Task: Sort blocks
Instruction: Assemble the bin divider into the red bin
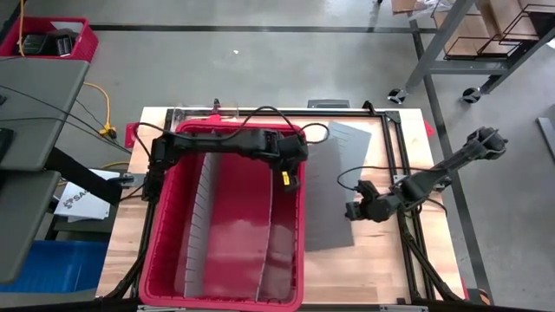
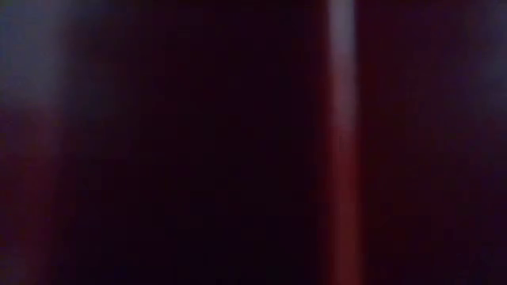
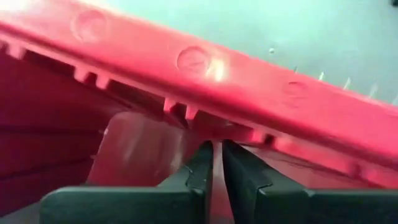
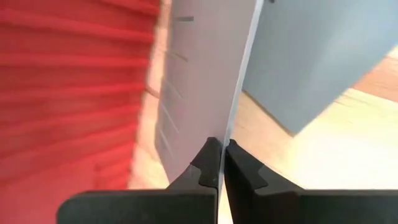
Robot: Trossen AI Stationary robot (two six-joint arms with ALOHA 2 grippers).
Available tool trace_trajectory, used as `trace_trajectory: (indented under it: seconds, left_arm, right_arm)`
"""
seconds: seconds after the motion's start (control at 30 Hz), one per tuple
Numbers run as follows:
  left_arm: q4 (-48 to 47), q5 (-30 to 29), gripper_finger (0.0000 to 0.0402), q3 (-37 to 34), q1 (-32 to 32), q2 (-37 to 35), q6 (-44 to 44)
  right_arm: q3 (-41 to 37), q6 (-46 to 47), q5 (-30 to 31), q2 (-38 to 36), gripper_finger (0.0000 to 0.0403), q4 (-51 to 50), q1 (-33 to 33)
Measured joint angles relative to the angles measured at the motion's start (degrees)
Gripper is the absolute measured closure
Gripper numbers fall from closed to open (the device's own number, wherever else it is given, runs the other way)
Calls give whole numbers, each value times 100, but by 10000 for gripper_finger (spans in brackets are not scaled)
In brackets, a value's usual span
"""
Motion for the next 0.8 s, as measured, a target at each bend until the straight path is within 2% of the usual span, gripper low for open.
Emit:
trace_trajectory:
  seconds: [0.27, 0.4, 0.6, 0.8]
  left_arm:
    - [58, -44, 321, 8, 252, -550, 339]
    - [308, 237, 286, 13, 489, -865, 337]
    - [1437, 1772, 235, 22, 902, -867, 243]
    - [2396, 3246, 210, 22, 1322, -503, 24]
  right_arm:
    - [868, -377, -423, -281, 403, -1755, 5]
    - [1555, -644, -564, -259, 402, -2824, 10]
    - [2366, -799, -500, -255, 402, -3827, 10]
    - [2717, -1385, -501, -251, 402, -4155, 10]
